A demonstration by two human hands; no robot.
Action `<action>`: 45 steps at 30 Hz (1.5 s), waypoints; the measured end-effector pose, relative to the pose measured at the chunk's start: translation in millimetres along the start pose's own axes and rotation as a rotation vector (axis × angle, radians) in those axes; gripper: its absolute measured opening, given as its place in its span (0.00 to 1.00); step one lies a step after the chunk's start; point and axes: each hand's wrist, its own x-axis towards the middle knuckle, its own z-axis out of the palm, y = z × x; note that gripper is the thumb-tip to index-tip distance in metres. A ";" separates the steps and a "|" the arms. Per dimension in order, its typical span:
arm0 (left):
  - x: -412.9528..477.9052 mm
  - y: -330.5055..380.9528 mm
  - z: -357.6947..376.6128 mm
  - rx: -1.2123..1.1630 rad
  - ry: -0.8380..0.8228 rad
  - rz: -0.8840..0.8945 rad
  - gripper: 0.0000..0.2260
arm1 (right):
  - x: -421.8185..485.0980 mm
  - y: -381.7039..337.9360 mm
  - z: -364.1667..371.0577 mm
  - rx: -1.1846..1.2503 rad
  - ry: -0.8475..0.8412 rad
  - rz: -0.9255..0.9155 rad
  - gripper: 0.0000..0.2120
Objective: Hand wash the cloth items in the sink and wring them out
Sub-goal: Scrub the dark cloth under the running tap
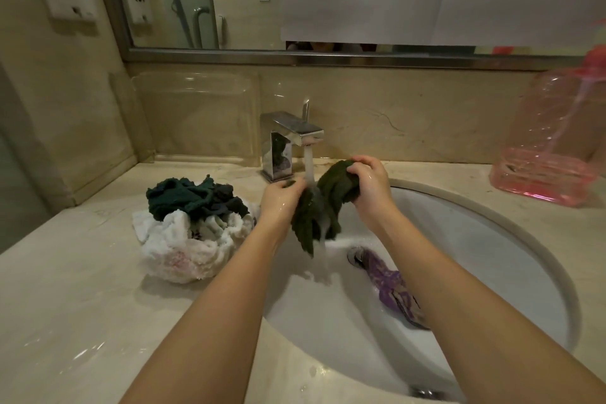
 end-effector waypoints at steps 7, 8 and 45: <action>-3.0 2.6 2.7 0.087 -0.224 -0.107 0.18 | -8.1 -10.1 -5.9 0.328 -0.188 0.142 0.07; -2.0 1.5 1.0 0.087 -0.236 -0.142 0.19 | -7.1 -12.1 -6.9 0.330 -0.210 0.158 0.06; -3.0 3.5 42.6 0.139 0.057 0.190 0.14 | -16.2 21.9 23.2 -0.404 0.088 -0.114 0.17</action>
